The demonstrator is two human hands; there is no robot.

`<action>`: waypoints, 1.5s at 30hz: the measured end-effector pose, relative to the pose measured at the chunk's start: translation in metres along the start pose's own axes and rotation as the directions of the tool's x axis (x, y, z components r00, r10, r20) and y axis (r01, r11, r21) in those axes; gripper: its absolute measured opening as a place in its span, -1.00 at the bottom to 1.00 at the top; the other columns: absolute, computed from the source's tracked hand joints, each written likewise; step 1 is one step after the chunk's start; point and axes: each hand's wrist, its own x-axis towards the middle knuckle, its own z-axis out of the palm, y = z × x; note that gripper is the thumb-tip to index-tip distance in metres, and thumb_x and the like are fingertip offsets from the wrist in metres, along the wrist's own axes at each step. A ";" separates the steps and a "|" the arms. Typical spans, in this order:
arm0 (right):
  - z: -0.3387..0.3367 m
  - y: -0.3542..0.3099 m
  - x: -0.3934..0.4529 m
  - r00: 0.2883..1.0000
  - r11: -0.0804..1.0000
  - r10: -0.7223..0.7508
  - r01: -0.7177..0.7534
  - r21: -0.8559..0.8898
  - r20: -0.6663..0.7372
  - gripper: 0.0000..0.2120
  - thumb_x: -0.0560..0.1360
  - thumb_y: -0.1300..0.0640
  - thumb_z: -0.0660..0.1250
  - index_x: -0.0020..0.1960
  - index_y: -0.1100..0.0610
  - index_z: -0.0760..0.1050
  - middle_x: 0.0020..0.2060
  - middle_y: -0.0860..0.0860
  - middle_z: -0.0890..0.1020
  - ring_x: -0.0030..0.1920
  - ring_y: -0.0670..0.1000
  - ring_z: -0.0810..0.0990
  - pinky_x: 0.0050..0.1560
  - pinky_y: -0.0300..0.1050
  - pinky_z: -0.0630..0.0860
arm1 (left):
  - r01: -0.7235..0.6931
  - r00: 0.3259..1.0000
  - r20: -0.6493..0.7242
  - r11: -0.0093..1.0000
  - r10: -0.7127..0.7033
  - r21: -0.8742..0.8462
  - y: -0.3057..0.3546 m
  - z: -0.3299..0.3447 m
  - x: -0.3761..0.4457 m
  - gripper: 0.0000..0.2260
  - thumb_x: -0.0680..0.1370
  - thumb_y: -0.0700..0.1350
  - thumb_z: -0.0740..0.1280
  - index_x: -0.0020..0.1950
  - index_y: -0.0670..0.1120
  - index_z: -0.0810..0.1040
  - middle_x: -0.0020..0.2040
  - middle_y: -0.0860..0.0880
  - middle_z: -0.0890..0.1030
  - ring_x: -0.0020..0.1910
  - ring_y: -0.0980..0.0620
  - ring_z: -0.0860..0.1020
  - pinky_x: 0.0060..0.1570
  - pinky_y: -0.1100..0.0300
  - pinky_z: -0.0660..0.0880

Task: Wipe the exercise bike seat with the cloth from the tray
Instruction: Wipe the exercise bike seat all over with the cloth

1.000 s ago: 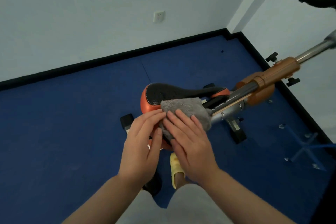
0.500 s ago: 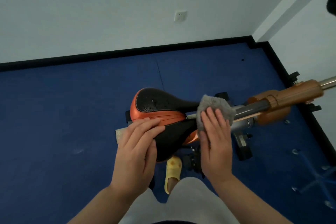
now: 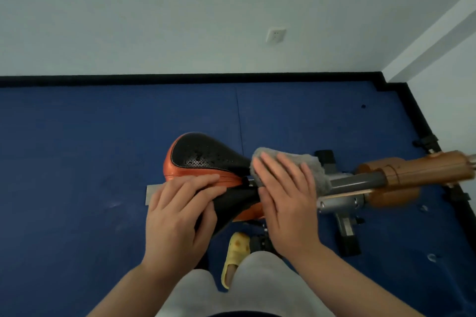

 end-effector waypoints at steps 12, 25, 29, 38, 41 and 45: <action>-0.001 -0.019 0.013 0.978 0.996 -0.080 0.069 0.058 0.195 -0.57 0.65 -0.01 -0.04 0.48 0.02 0.27 0.46 -0.10 0.35 0.50 -0.06 0.23 0.52 0.03 0.09 | 0.138 0.968 -0.208 0.990 -0.141 -0.029 0.003 0.009 -0.001 -0.85 0.45 -0.16 0.30 -0.10 -0.10 0.67 -0.05 0.02 0.60 -0.03 0.04 0.47 0.01 0.11 0.39; -0.005 -0.011 0.062 0.953 0.997 -0.071 0.059 0.048 0.295 -0.54 0.63 -0.13 -0.06 0.42 -0.03 0.38 0.23 -0.10 0.60 0.18 -0.07 0.58 0.17 -0.10 0.44 | 0.260 0.957 -0.127 0.965 -0.261 -0.022 0.003 0.001 0.008 -0.85 0.44 -0.10 0.29 -0.08 -0.06 0.64 -0.04 0.05 0.58 -0.03 0.03 0.46 -0.05 0.05 0.40; -0.011 -0.014 0.046 0.951 0.992 -0.006 0.046 -0.120 0.309 -0.48 0.62 -0.19 -0.13 0.46 -0.05 0.29 0.16 -0.11 0.60 0.11 -0.05 0.56 0.10 -0.09 0.41 | 0.298 0.939 -0.168 0.954 -0.301 -0.043 0.004 0.005 0.008 -0.85 0.43 -0.09 0.29 -0.08 -0.05 0.63 -0.05 0.04 0.57 -0.03 0.02 0.44 -0.06 0.03 0.39; -0.005 -0.026 0.062 0.922 0.997 -0.034 0.057 -0.049 0.385 -0.53 0.63 -0.15 -0.09 0.52 -0.13 0.14 0.34 -0.10 0.50 0.19 -0.02 0.56 0.04 -0.07 0.47 | 0.398 0.885 -0.202 0.907 -0.419 -0.139 0.003 0.008 0.004 -0.78 0.41 -0.03 0.31 -0.01 -0.07 0.58 0.00 0.04 0.49 0.00 0.08 0.37 0.10 0.35 0.26; -0.004 -0.040 0.047 0.909 0.986 -0.128 0.159 -0.047 0.396 -0.53 0.64 -0.12 -0.09 0.54 -0.13 0.08 0.49 -0.03 0.31 0.43 0.02 0.37 0.35 0.02 0.36 | 0.471 0.843 -0.190 0.861 -0.503 -0.190 0.004 0.010 0.002 -0.71 0.38 0.02 0.30 0.06 -0.03 0.50 0.05 0.06 0.41 0.04 0.11 0.34 0.10 0.33 0.27; -0.003 -0.027 0.084 0.872 0.991 -0.111 0.059 0.123 0.477 -0.55 0.63 -0.16 -0.10 0.51 -0.25 0.02 0.47 -0.17 0.32 0.31 -0.04 0.47 0.16 -0.05 0.48 | 0.494 0.836 -0.168 0.849 -0.523 -0.186 0.003 0.010 0.003 -0.69 0.38 0.04 0.30 0.08 -0.02 0.47 0.07 0.06 0.38 0.07 0.07 0.33 0.09 0.31 0.29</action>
